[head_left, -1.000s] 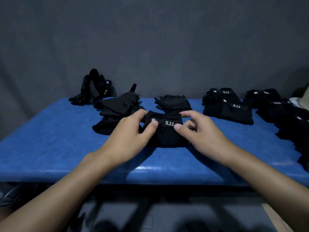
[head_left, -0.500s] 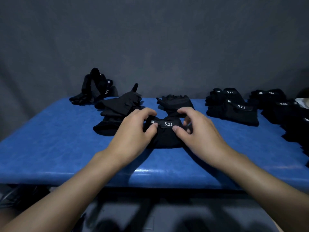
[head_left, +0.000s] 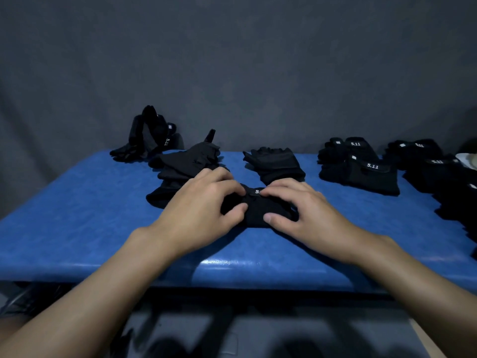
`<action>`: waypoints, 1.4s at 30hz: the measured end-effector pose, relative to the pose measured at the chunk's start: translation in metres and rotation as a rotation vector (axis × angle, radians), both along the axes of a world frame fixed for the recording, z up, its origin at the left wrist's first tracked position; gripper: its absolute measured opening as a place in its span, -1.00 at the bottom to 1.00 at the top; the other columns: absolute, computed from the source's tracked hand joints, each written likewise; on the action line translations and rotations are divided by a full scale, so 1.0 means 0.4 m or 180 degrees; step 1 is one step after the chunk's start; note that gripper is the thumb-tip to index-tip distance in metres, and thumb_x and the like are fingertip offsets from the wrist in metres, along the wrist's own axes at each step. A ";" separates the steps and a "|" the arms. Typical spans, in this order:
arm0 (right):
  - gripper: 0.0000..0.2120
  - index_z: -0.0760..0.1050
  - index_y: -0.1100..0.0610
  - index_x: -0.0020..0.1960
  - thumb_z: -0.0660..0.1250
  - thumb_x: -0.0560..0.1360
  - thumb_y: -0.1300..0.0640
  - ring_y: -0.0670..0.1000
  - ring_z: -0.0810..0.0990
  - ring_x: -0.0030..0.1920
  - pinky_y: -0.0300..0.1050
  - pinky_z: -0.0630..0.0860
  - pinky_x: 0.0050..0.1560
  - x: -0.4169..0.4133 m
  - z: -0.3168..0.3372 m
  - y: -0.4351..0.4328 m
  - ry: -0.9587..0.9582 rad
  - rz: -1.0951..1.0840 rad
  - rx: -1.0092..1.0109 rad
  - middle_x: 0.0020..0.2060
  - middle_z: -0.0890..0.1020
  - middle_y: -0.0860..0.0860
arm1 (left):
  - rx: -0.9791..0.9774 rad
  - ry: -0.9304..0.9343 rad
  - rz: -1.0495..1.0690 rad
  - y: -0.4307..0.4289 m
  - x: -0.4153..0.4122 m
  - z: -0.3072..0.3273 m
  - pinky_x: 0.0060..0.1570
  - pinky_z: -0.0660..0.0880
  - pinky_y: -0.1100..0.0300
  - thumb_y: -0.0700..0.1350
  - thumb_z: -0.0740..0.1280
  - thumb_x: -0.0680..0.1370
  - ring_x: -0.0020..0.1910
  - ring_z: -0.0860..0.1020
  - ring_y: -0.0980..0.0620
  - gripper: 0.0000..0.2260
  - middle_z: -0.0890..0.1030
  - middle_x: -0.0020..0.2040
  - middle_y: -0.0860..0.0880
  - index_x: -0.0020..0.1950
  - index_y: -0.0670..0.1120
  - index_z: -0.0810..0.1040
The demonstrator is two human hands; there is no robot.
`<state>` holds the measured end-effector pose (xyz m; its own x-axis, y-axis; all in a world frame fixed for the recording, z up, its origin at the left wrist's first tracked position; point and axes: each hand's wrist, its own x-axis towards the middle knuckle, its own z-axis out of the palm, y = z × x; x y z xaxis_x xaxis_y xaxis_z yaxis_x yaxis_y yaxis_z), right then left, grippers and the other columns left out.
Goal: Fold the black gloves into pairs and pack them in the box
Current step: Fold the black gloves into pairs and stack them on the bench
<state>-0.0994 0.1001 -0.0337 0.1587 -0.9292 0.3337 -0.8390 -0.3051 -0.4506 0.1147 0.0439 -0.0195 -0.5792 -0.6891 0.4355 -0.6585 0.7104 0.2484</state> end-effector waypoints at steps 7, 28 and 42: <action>-0.61 0.45 -0.20 0.30 0.37 0.49 -0.11 -0.15 0.38 0.21 0.08 0.32 0.29 -0.020 0.008 0.006 0.0185 0.0001 -0.0037 0.20 0.43 -0.33 | 0.0642 0.0200 -0.0228 0.003 -0.003 0.004 0.05 0.37 0.40 0.10 0.40 0.50 0.06 0.49 0.22 -0.71 0.48 0.10 0.19 0.20 0.08 0.58; -0.60 0.43 -0.22 0.24 0.39 0.44 -0.21 -0.21 0.29 0.14 -0.10 0.12 0.13 -0.347 0.052 0.177 0.0972 -0.1234 -0.0085 0.10 0.43 -0.39 | 0.0876 0.0368 -0.1109 0.030 -0.410 -0.013 -0.09 0.36 0.43 0.09 0.46 0.49 -0.05 0.45 0.25 -0.71 0.44 0.02 0.17 0.12 0.03 0.52; -0.55 0.41 -0.19 0.27 0.39 0.43 -0.25 -0.09 0.31 0.17 0.02 0.16 0.19 -0.416 0.085 0.171 0.1429 -0.1690 -0.0003 0.05 0.51 -0.22 | 0.0837 0.0547 -0.1126 0.026 -0.512 -0.024 -0.11 0.35 0.48 0.10 0.46 0.48 -0.03 0.46 0.26 -0.70 0.45 0.05 0.16 0.13 0.03 0.52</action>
